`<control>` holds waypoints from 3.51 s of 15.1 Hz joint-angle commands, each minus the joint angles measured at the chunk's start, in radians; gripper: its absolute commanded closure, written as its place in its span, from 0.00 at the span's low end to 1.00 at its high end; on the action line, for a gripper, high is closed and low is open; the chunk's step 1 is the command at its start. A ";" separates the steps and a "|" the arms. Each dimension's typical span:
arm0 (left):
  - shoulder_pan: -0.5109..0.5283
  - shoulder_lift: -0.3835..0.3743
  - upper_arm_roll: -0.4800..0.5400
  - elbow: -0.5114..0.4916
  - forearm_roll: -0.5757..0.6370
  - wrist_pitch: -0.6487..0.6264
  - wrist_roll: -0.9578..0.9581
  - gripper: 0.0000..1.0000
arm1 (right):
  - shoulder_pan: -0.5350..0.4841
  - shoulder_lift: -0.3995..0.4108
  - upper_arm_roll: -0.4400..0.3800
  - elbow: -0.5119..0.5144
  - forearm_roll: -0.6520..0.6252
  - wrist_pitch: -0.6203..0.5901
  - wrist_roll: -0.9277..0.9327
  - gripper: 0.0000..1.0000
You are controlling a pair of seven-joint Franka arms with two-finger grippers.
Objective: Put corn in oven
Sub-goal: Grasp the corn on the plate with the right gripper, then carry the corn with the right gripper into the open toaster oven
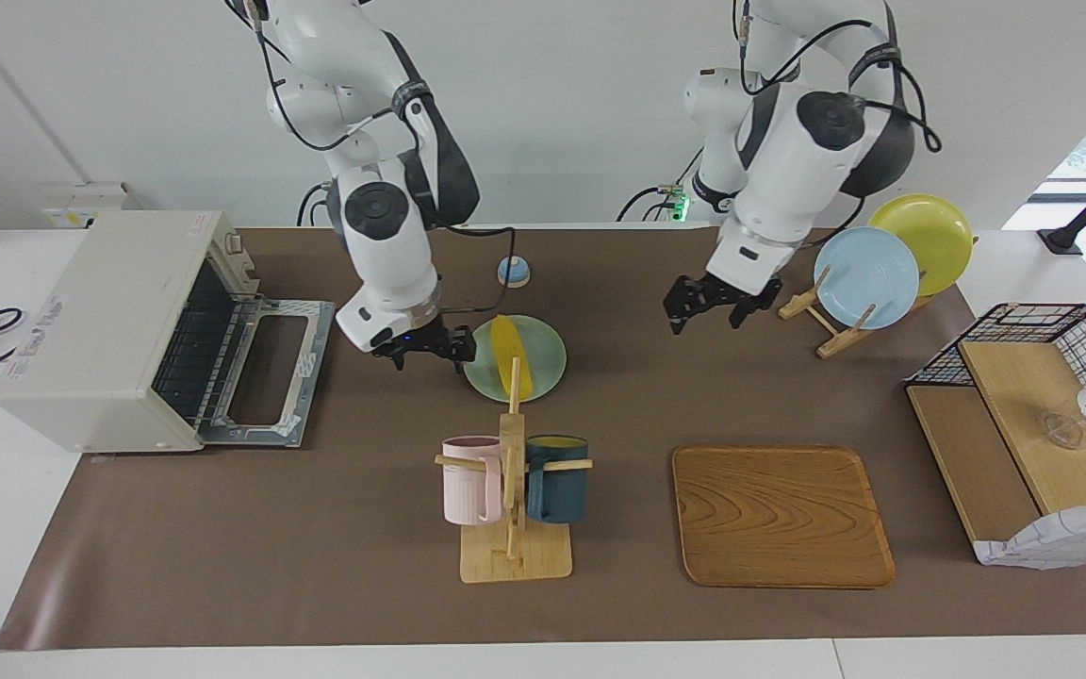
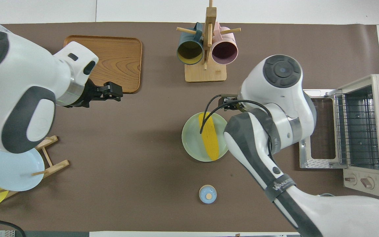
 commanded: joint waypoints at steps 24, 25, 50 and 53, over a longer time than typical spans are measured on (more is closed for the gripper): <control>0.079 -0.069 0.003 0.150 0.032 -0.364 0.145 0.00 | 0.279 0.161 0.003 -0.034 -0.050 0.153 0.301 1.00; 0.079 -0.069 0.003 0.151 0.032 -0.353 0.145 0.00 | 0.280 0.161 0.003 -0.025 -0.051 0.135 0.287 1.00; 0.088 -0.084 0.000 0.141 0.035 -0.354 0.134 0.00 | -0.393 -0.177 -0.011 -0.268 -0.317 -0.119 -0.403 1.00; 0.090 -0.084 0.000 0.139 0.035 -0.354 0.134 0.00 | -0.422 -0.183 -0.009 -0.291 -0.315 -0.109 -0.426 1.00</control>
